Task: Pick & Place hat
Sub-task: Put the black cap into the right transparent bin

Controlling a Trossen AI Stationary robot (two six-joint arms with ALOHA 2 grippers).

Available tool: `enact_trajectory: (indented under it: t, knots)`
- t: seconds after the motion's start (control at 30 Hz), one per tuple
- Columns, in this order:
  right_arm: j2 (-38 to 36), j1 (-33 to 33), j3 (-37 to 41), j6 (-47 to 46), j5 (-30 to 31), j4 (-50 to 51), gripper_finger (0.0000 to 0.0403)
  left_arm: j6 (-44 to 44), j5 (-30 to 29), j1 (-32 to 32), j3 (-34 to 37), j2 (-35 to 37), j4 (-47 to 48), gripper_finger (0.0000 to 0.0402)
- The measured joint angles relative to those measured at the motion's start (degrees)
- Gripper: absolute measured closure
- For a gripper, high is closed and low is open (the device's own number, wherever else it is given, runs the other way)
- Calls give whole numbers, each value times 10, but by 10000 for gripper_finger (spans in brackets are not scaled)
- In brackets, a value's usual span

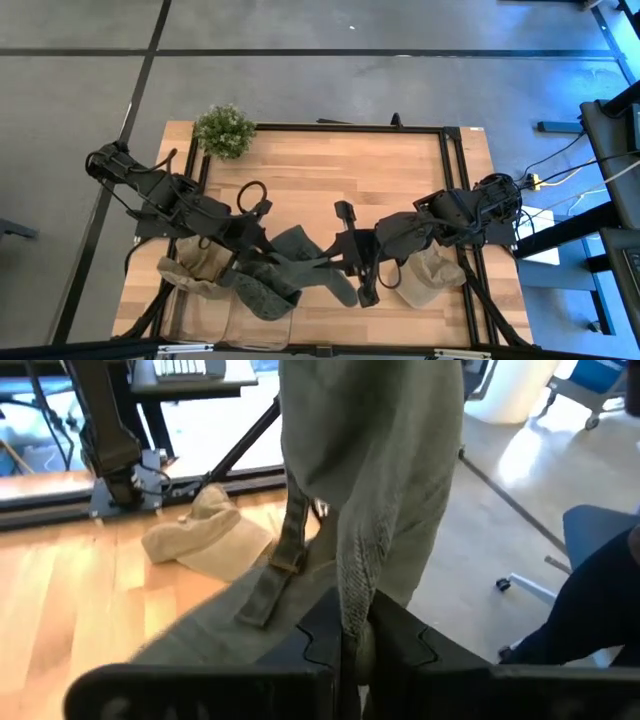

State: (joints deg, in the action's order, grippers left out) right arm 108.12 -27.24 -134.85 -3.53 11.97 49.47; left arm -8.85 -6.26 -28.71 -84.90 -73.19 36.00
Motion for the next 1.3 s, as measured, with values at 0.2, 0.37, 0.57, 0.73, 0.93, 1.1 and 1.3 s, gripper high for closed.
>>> enact_trajectory:
  t: [0.2, 0.37, 0.57, 0.73, 0.93, 1.1, 1.3]
  knots:
    - [0, 0, 0, -34, 0, 15, 316, -8, 17, -1, -1, 1, -14, 375]
    - [0, 0, -1, -132, 0, 100, 249, -13, 40, 0, -13, 9, -10, 381]
    - [-10, 0, -1, -251, 0, 250, 201, -36, 82, -1, -74, 11, 15, 380]
    - [-10, 0, -1, -267, 34, 302, 190, -63, 120, -8, -123, 11, 53, 380]
    - [-10, 2, -1, -260, 90, 323, 192, -84, 143, -29, -187, 9, 75, 380]
    - [-10, 2, -1, -244, 127, 334, 193, -118, 172, -57, -208, -6, 92, 380]
    - [-10, 12, -1, -245, 156, 333, 193, -146, 225, -78, -208, -50, 142, 380]
